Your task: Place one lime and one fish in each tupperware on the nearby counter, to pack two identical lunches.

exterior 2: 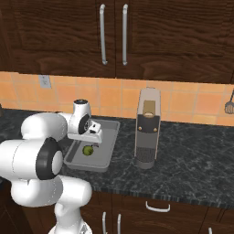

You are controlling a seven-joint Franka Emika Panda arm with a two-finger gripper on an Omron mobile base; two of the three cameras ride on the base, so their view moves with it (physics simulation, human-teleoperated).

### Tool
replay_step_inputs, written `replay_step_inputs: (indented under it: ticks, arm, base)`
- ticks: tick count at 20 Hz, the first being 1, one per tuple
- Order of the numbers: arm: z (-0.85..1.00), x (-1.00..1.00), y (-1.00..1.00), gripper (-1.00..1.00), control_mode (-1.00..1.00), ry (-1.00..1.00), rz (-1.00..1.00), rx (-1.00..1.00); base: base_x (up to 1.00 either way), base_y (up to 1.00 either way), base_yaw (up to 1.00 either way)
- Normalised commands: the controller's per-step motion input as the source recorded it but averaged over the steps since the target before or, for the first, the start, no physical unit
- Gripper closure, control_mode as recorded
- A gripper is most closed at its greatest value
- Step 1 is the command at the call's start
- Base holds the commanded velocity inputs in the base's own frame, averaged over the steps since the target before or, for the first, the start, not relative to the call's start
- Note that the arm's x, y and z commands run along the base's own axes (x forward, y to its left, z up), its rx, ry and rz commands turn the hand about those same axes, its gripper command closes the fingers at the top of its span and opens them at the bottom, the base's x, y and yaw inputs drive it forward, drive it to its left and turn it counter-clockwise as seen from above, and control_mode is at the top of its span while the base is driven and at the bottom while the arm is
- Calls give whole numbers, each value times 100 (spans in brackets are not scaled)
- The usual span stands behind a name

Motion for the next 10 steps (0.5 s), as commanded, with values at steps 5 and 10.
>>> replay_step_inputs:
  ticks: [5, 10]
  arm:
    - [7, -85, 0, -100, -100, -21, -2, -5]
    - [16, -100, 4, -100, -100, -20, -3, -5]
  base:
    - [0, 0, 0]
    - [0, 0, 0]
